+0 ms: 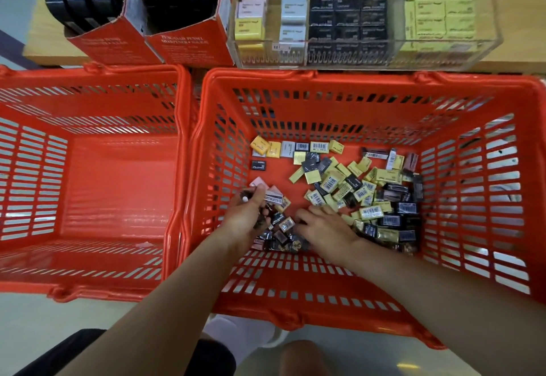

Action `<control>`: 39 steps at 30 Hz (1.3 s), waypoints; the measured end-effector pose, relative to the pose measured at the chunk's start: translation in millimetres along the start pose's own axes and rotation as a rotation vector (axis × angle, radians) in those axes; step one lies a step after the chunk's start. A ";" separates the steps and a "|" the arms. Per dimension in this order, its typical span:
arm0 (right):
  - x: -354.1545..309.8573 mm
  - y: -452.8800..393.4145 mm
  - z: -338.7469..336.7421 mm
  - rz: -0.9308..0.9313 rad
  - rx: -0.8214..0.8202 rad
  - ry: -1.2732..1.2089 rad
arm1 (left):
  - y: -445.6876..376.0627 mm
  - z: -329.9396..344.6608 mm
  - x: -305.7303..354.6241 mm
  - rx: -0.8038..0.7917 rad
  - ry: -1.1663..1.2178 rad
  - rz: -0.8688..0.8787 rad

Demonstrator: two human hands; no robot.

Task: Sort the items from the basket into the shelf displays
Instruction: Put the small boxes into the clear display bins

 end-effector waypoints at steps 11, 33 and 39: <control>-4.7 45.2 -119.4 0.395 0.316 -0.849 | 70.7 8.1 67.3 -0.263 -0.205 0.273; -87.5 174.5 -367.5 0.112 0.735 -1.400 | 280.6 56.1 209.1 -0.393 -0.295 0.927; -79.8 137.5 -397.3 0.100 0.787 -1.399 | 258.3 53.1 234.4 -0.303 -0.180 1.013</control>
Point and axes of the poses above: each hand's wrist, its own y-axis away from the middle knuckle, its own z-axis out of the palm, x = y × z, the point moved 1 cm from there along -y, towards the middle knuckle, and after that the axes turned 15 degrees about -y, right-handed, at the moved point
